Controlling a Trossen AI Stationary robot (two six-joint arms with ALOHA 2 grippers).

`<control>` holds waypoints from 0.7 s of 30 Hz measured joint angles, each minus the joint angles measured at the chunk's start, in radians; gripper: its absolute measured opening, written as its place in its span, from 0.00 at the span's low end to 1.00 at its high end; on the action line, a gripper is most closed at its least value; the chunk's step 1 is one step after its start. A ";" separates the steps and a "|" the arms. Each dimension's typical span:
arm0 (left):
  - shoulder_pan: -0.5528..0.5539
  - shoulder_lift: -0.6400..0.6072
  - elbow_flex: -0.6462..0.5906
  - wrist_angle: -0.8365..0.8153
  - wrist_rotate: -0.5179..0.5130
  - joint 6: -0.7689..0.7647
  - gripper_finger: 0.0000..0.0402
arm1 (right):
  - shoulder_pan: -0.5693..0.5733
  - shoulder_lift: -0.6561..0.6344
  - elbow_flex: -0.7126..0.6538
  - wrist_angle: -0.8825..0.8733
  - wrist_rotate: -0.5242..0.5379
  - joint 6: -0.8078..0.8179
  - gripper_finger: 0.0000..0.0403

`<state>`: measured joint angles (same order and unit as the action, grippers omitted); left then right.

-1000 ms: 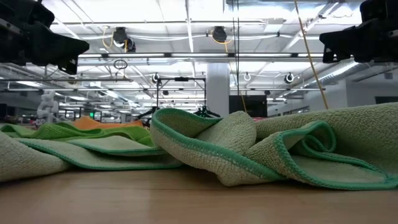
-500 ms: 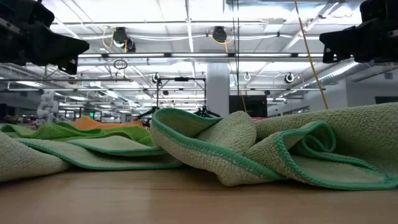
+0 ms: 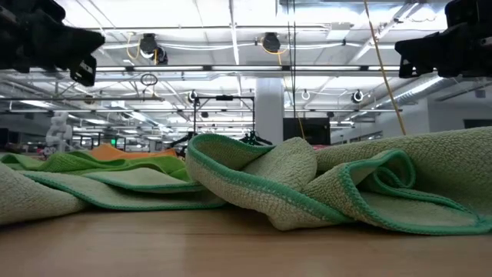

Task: Fold microfiber towels
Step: Fold the right light green microfiber cloth

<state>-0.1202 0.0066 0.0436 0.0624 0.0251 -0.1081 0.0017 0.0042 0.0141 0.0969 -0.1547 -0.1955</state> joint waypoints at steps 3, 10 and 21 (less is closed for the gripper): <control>-0.014 0.000 0.050 -0.067 -0.004 0.001 0.08 | 0.000 0.000 0.000 0.000 0.000 0.000 0.00; -0.038 0.061 0.263 -0.232 -0.009 0.023 0.08 | 0.000 0.000 0.000 -0.003 -0.002 0.000 0.00; -0.053 0.347 0.690 -0.491 -0.034 0.092 0.08 | 0.000 0.000 0.000 0.000 -0.003 0.000 0.00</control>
<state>-0.1734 0.3537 0.7340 -0.4281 -0.0093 -0.0166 0.0017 0.0044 0.0139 0.0967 -0.1574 -0.1951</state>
